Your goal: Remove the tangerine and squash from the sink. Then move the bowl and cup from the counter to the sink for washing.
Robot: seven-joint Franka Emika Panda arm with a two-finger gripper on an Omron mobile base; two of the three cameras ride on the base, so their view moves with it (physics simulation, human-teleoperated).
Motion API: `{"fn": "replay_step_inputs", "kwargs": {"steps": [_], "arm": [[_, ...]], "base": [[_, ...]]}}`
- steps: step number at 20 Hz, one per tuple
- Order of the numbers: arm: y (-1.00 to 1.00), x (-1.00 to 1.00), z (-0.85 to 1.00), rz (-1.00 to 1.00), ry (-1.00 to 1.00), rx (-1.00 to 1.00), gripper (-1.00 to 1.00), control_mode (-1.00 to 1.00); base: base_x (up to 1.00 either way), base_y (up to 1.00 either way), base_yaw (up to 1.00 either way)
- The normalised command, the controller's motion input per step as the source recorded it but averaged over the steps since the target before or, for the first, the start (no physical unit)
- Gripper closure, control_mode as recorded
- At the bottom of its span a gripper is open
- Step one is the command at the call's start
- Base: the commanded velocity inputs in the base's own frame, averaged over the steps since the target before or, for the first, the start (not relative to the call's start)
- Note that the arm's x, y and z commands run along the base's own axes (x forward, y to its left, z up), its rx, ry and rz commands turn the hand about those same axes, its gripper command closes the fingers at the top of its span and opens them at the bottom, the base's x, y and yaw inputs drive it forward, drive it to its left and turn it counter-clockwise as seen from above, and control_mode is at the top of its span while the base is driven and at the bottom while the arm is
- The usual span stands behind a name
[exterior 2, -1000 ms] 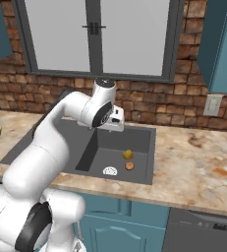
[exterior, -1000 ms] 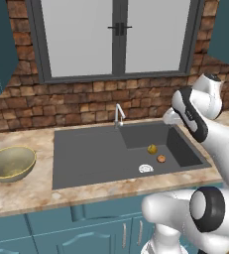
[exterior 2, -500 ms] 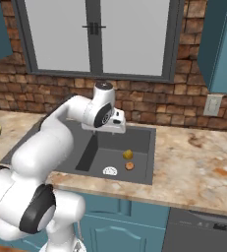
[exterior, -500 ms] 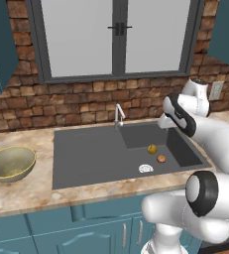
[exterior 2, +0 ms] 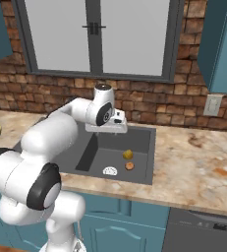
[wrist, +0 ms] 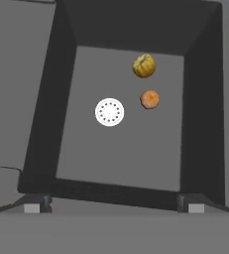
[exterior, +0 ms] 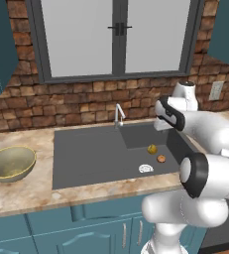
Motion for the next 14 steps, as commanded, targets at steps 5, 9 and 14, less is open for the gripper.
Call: {"fn": "replay_step_inputs", "kwargs": {"steps": [5, 9, 14], "arm": [[-0.07, 0.30, -0.22, 0.00, 0.02, -0.01, -1.00, -1.00], [-0.13, 0.24, -0.19, 0.00, 0.04, 0.00, -1.00, -1.00], [-0.05, 0.24, -0.21, -0.01, 0.02, 0.00, -1.00, -1.00]], "base": [[0.00, 0.00, 0.00], [0.00, 0.00, 0.00], [0.00, 0.00, 0.00]]}}
